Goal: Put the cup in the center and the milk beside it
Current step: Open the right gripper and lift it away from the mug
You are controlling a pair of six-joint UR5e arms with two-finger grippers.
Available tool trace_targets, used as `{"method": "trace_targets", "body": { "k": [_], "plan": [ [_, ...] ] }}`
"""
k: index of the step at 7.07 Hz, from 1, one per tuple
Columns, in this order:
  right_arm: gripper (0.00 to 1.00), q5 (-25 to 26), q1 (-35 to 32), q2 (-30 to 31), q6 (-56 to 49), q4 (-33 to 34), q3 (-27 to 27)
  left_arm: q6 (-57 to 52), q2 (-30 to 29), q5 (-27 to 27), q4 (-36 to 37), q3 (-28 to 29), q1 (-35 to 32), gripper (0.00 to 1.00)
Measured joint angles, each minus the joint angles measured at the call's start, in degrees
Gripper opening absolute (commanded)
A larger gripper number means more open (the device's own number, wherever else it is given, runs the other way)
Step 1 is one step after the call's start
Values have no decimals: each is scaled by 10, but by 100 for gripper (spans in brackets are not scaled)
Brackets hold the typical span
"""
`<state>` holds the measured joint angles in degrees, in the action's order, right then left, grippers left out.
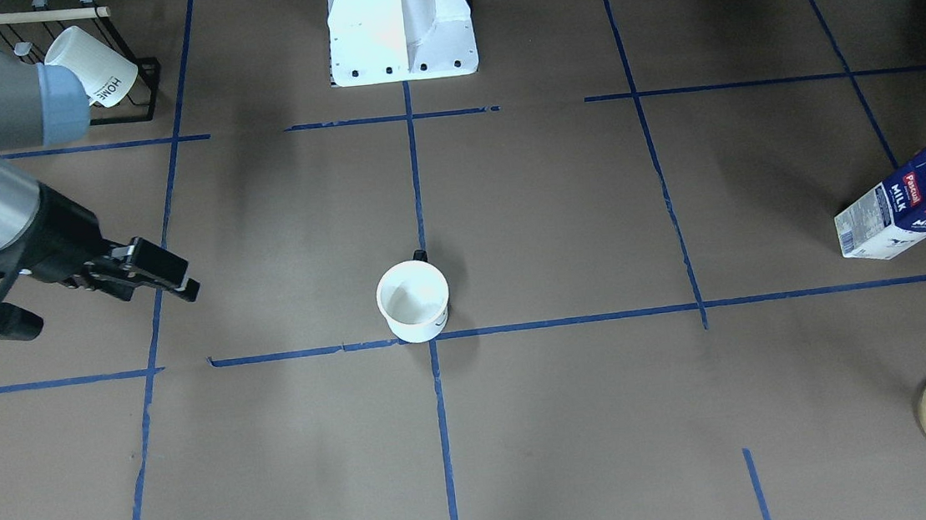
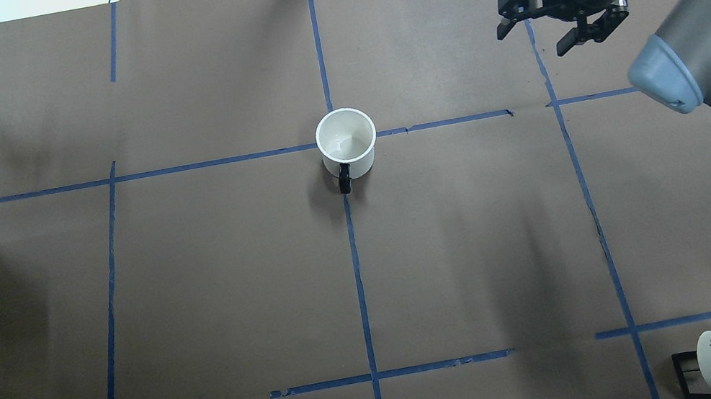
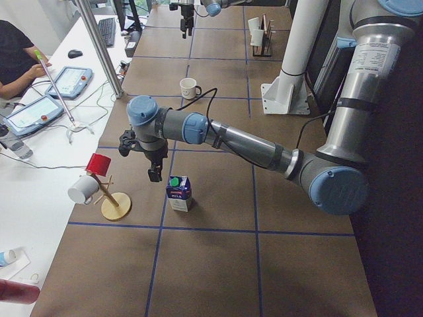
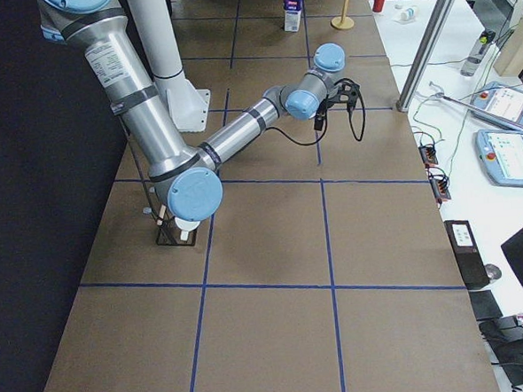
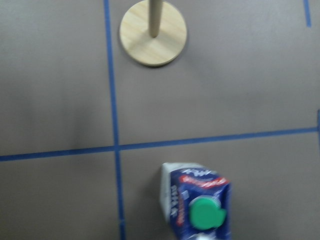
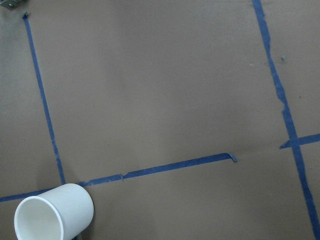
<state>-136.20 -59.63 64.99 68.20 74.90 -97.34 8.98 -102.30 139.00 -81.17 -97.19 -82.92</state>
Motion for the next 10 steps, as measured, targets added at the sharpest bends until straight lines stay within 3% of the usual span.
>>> {"method": "trace_targets", "body": {
  "k": [10],
  "plan": [
    [100,1,7,9,-9,-1,1,18,22,-39,-22,48,50,100]
  ]
}}
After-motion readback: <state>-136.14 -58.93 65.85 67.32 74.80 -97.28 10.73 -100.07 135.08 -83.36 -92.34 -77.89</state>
